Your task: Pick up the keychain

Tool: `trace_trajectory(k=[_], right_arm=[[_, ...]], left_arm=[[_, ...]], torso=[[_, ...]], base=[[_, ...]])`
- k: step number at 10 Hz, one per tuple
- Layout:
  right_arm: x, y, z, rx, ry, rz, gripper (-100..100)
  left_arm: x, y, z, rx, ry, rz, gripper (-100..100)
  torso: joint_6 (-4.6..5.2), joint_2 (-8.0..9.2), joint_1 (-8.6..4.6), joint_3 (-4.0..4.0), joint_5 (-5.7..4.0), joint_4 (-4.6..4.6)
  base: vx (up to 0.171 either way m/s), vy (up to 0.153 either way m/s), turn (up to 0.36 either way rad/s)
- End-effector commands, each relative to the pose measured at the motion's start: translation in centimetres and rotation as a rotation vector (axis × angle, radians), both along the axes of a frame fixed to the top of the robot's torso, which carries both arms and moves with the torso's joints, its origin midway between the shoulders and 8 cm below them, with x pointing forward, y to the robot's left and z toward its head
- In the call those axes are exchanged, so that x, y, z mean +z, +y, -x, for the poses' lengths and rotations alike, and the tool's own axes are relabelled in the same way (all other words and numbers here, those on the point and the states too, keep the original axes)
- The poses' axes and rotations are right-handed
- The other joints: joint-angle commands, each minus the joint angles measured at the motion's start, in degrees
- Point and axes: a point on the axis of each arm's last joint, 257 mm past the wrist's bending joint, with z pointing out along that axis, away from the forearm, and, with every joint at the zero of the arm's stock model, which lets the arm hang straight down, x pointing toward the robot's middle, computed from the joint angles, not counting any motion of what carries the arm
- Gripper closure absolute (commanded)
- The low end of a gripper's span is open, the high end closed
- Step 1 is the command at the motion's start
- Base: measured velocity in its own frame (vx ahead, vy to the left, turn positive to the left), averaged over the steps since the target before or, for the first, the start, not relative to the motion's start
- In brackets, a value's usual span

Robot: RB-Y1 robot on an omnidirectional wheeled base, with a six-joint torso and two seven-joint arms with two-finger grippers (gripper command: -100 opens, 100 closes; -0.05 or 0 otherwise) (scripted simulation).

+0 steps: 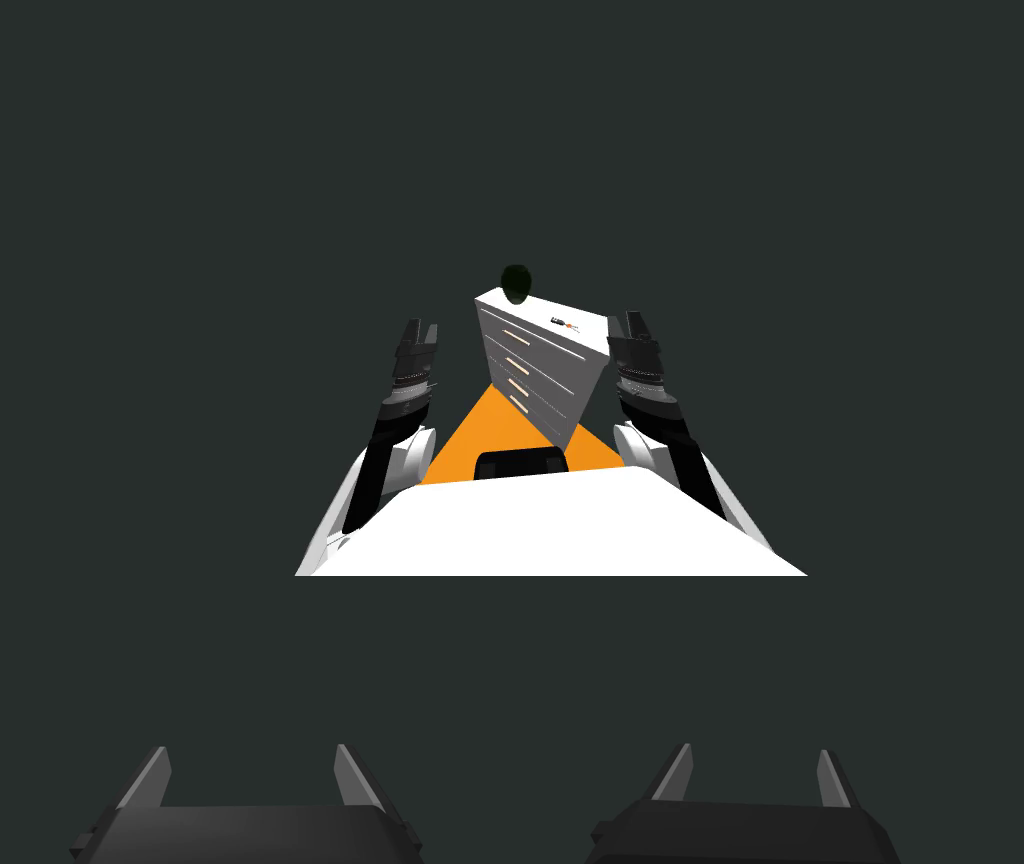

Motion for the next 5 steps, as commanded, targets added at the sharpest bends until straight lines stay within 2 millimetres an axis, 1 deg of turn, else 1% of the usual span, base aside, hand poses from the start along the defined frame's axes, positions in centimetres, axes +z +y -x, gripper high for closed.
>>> trace_trajectory(k=[1,2,3,5], right_arm=[[-0.4,-0.1,0.2,-0.005,0.017,0.039,-100],[-0.8,-0.4,0.3,-0.014,0.033,0.072,-100],[-1.3,-0.7,0.6,-0.029,0.053,0.11,-100],[-2.7,-1.9,1.4,-0.071,0.105,0.193,-100]], left_arm=[[0.0,0.0,0.0,0.0,0.0,0.0,0],[0.0,0.0,0.0,0.0,0.0,0.0,0],[0.0,0.0,0.0,0.0,0.0,0.0,0],[0.0,0.0,0.0,0.0,0.0,0.0,0]], torso=[[0.0,0.0,0.0,0.0,0.0,0.0],[-0.01,0.04,0.06,0.02,0.01,0.01],[-0.01,0.08,0.16,0.05,0.03,0.02],[-0.01,0.13,0.29,0.07,0.07,0.03]], base=[[-0.013,0.022,0.061],[-0.024,0.054,0.093],[-0.032,0.085,0.123],[-0.028,0.079,0.172]])
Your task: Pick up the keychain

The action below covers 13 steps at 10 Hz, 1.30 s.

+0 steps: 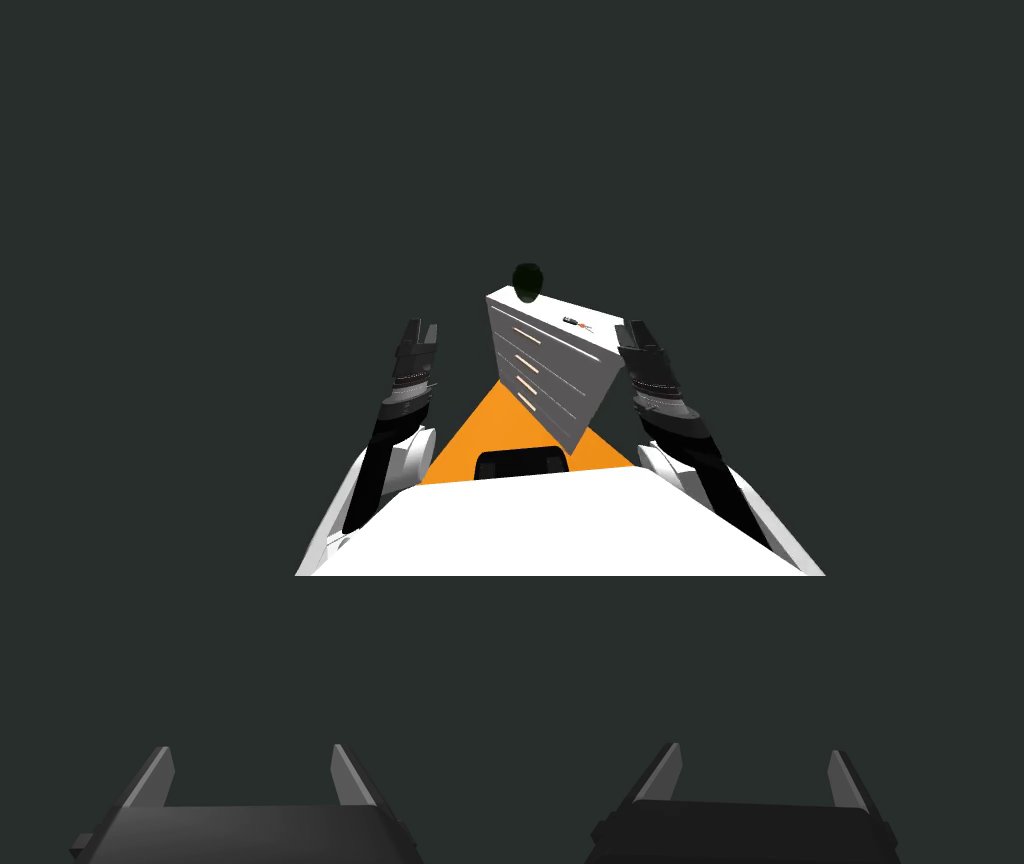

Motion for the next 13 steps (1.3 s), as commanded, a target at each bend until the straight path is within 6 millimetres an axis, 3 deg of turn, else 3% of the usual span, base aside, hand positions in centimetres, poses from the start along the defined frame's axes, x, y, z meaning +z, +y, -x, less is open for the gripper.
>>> trace_trajectory(k=[1,4,7,13], right_arm=[[-1.3,-1.3,0.7,-0.043,0.047,0.073,-100],[-3.8,-4.1,2.8,-0.134,0.146,0.217,-100],[-5.0,-5.4,4.0,-0.171,0.203,0.27,-100],[-8.2,-9.9,8.9,-0.285,0.391,0.491,-100]], left_arm=[[0.0,0.0,0.0,0.0,0.0,0.0,0],[0.0,0.0,0.0,0.0,0.0,0.0,0],[0.0,0.0,0.0,0.0,0.0,0.0,0],[0.0,0.0,0.0,0.0,0.0,0.0,0]], torso=[[0.0,0.0,0.0,0.0,0.0,0.0],[0.0,-0.02,0.14,-0.01,0.03,0.0],[0.01,-0.09,-0.03,-0.05,-0.01,-0.02],[0.02,-0.14,-0.13,-0.08,-0.02,-0.02]], base=[[-0.021,0.081,0.176],[-0.018,0.113,0.222],[0.005,0.063,0.104],[0.02,0.057,0.174]])
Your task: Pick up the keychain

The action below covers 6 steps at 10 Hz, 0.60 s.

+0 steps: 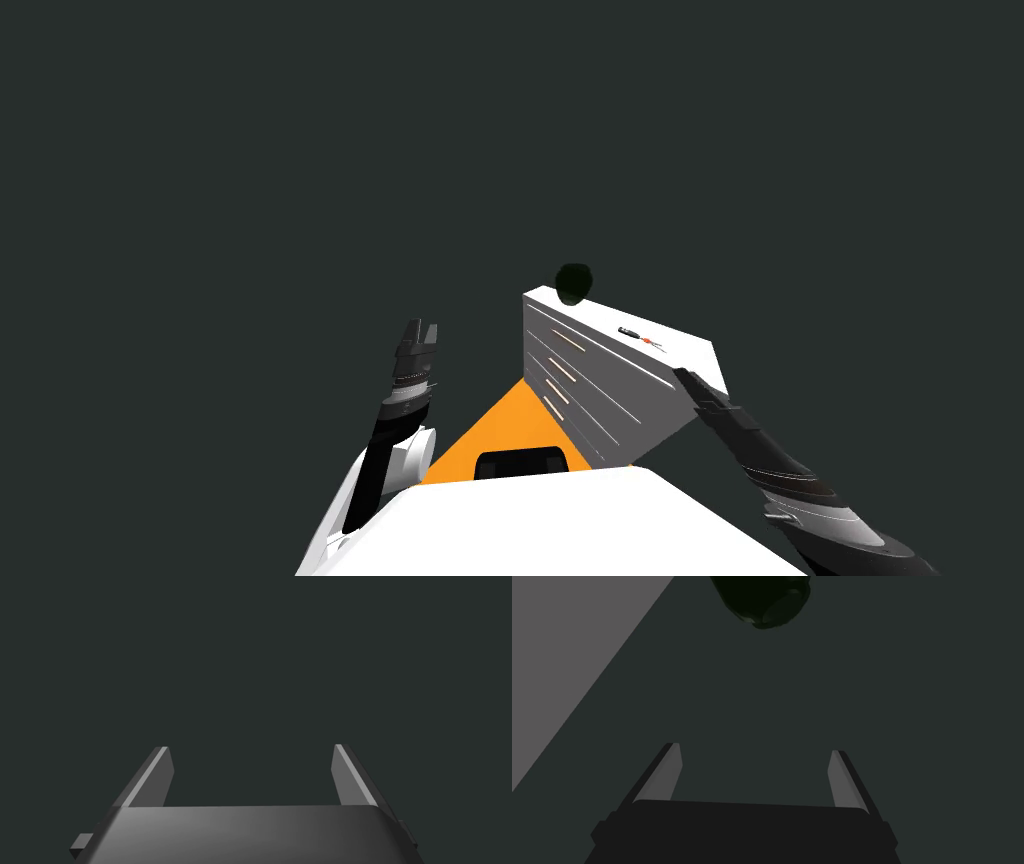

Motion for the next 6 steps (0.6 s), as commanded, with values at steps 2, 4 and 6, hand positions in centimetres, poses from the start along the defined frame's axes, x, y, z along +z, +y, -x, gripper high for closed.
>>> trace_trajectory(k=[2,4,6], right_arm=[[-0.8,-1.6,2.2,-0.036,0.079,0.083,-100],[-1.3,-2.6,3.7,-0.056,0.138,0.137,-100],[-1.7,-3.6,5.2,-0.073,0.195,0.19,-100]], left_arm=[[0.0,0.0,0.0,0.0,0.0,0.0,0],[0.0,0.0,0.0,0.0,0.0,0.0,0],[0.0,0.0,0.0,0.0,0.0,0.0,0]], torso=[[0.03,0.01,-0.04,0.0,-0.01,0.0],[0.03,-0.02,-0.07,-0.01,-0.02,0.0],[0.03,-0.04,-0.04,-0.02,-0.01,-0.01]], base=[[0.028,0.034,0.143],[0.035,0.033,0.146],[0.04,0.034,0.158]])
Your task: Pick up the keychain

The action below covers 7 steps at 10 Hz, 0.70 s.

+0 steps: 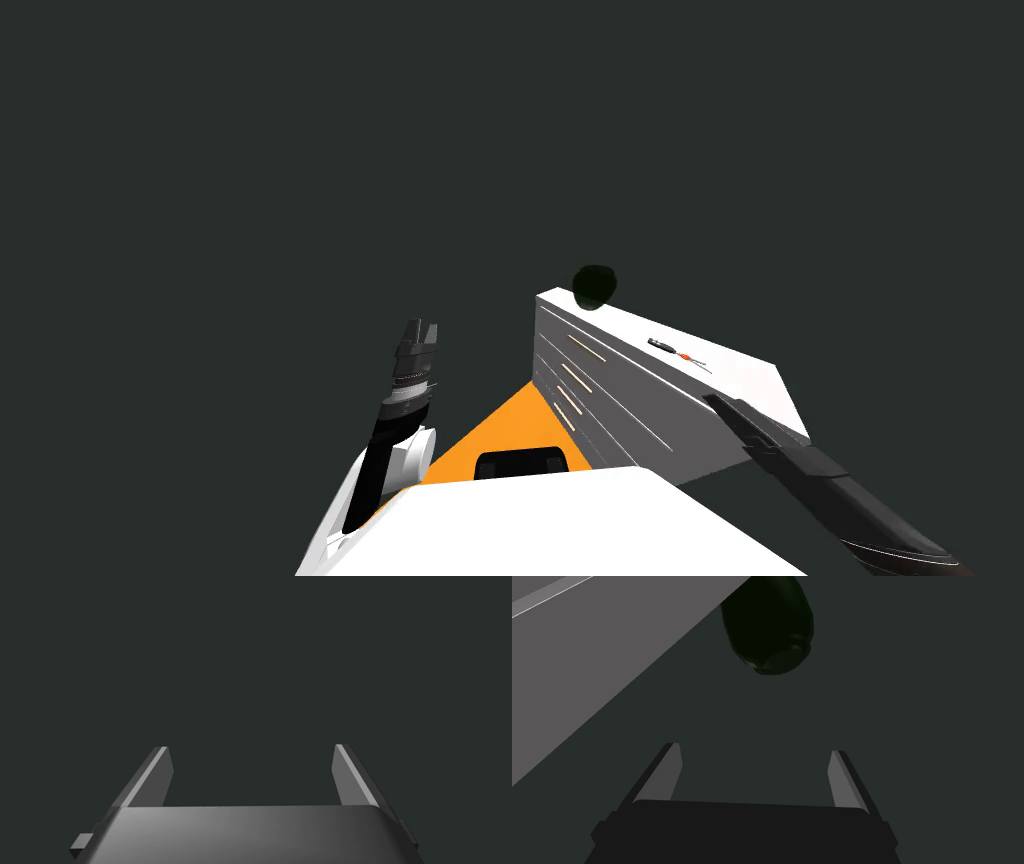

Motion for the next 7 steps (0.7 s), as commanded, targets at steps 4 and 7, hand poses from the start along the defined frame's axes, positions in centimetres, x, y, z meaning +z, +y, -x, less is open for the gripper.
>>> trace_trajectory(k=[4,7], right_arm=[[-0.5,-2.2,4.0,-0.029,0.154,0.125,-100],[-0.9,-3.1,6.0,-0.039,0.239,0.17,-100]], left_arm=[[0.0,0.0,0.0,0.0,0.0,0.0,0],[0.0,0.0,0.0,0.0,0.0,0.0,0]], torso=[[0.03,0.02,-0.04,0.01,-0.01,0.0],[0.01,-0.02,-0.09,-0.02,-0.02,0.0]], base=[[0.043,0.022,0.141],[0.046,0.01,0.112]])
